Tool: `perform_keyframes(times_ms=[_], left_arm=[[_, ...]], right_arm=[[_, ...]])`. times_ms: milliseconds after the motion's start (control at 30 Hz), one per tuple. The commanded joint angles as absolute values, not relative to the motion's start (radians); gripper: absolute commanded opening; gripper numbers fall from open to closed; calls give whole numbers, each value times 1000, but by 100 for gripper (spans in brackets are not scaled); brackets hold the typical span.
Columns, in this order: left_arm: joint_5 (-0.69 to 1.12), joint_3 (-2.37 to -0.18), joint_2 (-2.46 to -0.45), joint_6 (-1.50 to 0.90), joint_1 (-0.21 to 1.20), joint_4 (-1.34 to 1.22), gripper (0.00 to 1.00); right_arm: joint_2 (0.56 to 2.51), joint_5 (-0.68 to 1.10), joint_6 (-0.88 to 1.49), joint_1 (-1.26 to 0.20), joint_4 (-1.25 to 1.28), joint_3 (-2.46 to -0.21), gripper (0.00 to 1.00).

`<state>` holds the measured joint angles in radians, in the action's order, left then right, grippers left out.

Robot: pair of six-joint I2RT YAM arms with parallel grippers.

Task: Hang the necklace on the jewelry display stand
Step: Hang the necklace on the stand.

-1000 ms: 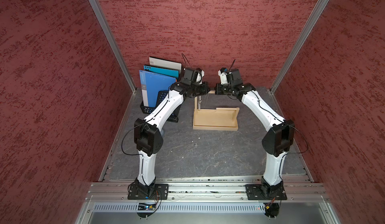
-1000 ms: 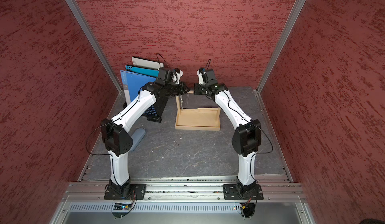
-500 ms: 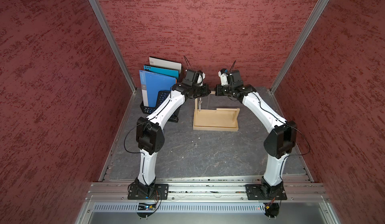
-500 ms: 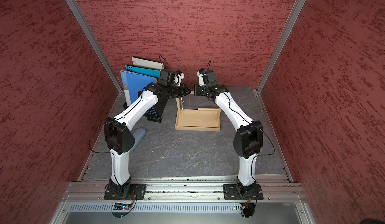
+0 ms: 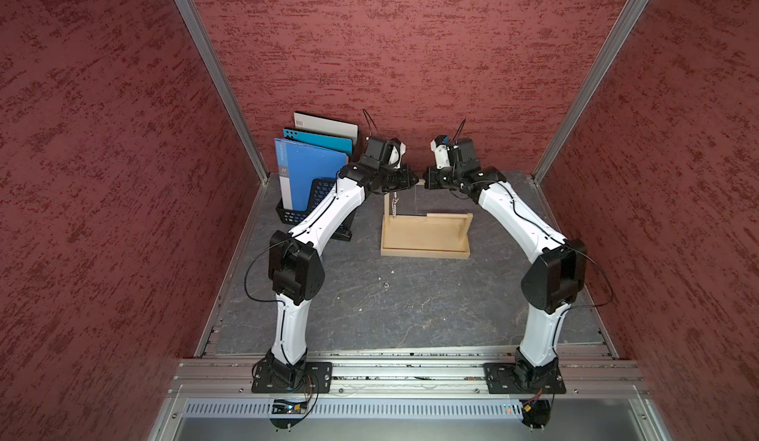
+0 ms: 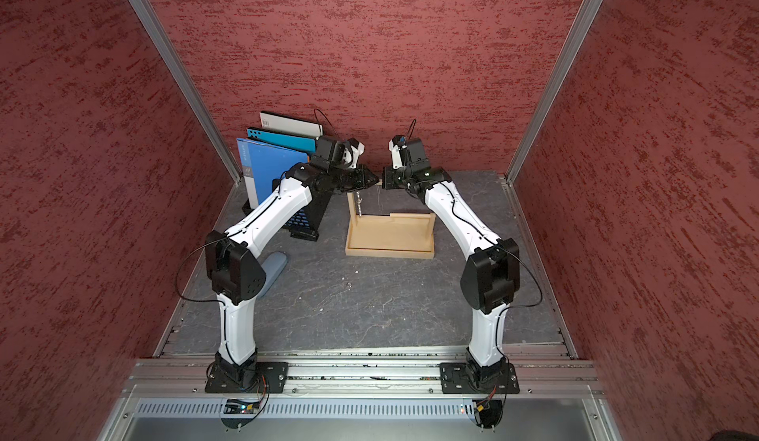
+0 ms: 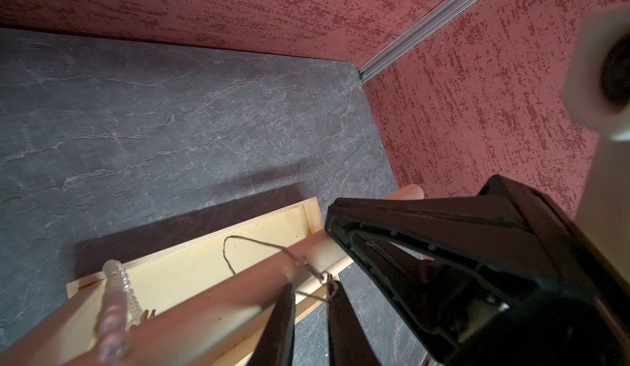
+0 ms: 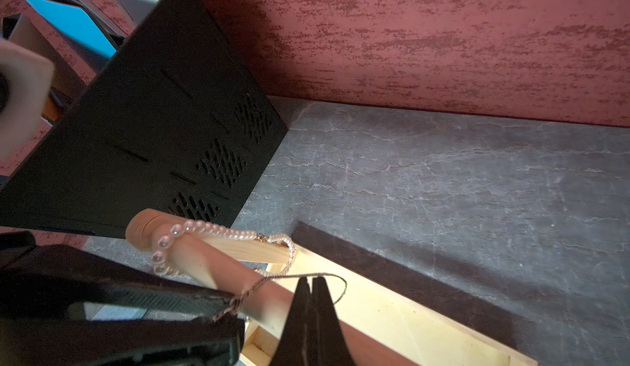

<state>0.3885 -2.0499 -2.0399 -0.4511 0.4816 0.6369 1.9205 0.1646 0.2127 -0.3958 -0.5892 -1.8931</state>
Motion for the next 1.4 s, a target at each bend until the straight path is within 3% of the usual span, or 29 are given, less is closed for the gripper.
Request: perform_keyframes(times_ms=[0, 700, 1067, 1367], left_arm=[[376, -2069, -2034, -433, 475, 661, 22], [362, -2113, -1995, -411, 476, 701, 29], [336, -2135, -1989, -396, 477, 771, 39], [320, -2168, -2021, -392, 498, 885, 40]], right_arm=[[1896, 171, 194, -403, -621, -1923, 3], [1925, 175, 183, -403, -728, -2077, 5], [1907, 197, 195, -404, -763, -2085, 7], [1868, 219, 201, -403, -772, -2034, 9]])
